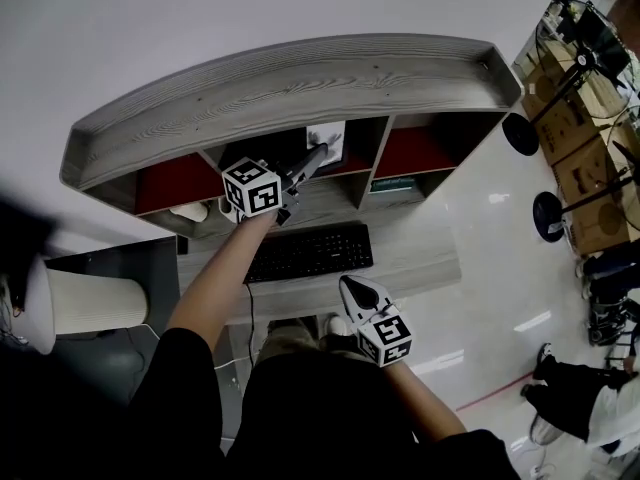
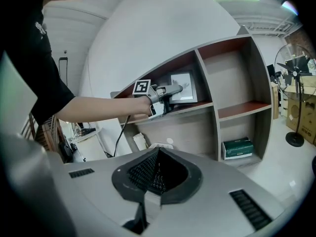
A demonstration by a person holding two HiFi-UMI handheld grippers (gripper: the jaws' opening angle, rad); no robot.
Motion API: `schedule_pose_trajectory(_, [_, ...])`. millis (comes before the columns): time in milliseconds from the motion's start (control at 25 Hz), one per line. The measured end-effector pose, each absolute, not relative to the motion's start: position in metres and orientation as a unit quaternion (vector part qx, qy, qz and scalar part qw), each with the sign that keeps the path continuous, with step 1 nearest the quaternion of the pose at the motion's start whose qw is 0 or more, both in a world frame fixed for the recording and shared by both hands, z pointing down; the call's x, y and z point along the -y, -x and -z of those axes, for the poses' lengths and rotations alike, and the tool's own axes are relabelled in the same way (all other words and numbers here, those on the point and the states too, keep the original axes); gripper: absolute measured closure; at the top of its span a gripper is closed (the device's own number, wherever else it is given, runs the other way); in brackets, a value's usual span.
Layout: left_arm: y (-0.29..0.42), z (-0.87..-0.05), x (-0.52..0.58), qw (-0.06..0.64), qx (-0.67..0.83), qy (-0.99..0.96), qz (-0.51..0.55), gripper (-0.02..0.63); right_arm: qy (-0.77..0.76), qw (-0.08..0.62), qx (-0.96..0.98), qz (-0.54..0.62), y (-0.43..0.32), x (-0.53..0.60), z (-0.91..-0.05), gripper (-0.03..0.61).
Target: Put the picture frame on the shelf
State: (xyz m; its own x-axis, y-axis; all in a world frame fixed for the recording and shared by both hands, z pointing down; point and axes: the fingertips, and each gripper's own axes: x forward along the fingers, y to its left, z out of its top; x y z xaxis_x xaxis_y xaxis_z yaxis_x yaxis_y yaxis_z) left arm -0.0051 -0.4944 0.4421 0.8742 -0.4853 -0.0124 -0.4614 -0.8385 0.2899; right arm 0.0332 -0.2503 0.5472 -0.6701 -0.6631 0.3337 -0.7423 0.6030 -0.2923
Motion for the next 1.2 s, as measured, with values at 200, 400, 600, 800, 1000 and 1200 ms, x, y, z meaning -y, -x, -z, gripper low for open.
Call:
schedule_pose_trajectory(200, [-0.003,-0.449,0.506,0.145,0.252,-0.957,0.006,0.588,-0.403,0.097,0.886,-0.211,-0.04,0.246,-0.551,0.568])
schedule_pose_trajectory(400, [0.003,-0.45,0.521,0.174,0.292,-0.94,0.005,0.586,-0.406,0.097,0.883,-0.214,-0.041,0.239,-0.554,0.568])
schedule_pose_trajectory(600, [0.004,-0.457,0.533,0.195,0.314,-0.929,-0.015,0.565,-0.404,0.1,0.883,-0.215,-0.04,0.231,-0.556,0.568])
schedule_pose_trajectory(800, [0.0,-0.458,0.539,0.201,0.329,-0.922,-0.036,0.542,-0.402,0.101,0.884,-0.216,-0.038,0.223,-0.556,0.568])
schedule_pose_trajectory(1000, [0.001,-0.466,0.548,0.194,0.358,-0.911,-0.068,0.472,-0.405,0.1,0.883,-0.214,-0.041,0.223,-0.556,0.568])
schedule_pose_trajectory(1200, [-0.002,-0.469,0.555,0.191,0.375,-0.904,-0.076,0.439,-0.409,0.097,0.882,-0.214,-0.045,0.228,-0.557,0.568])
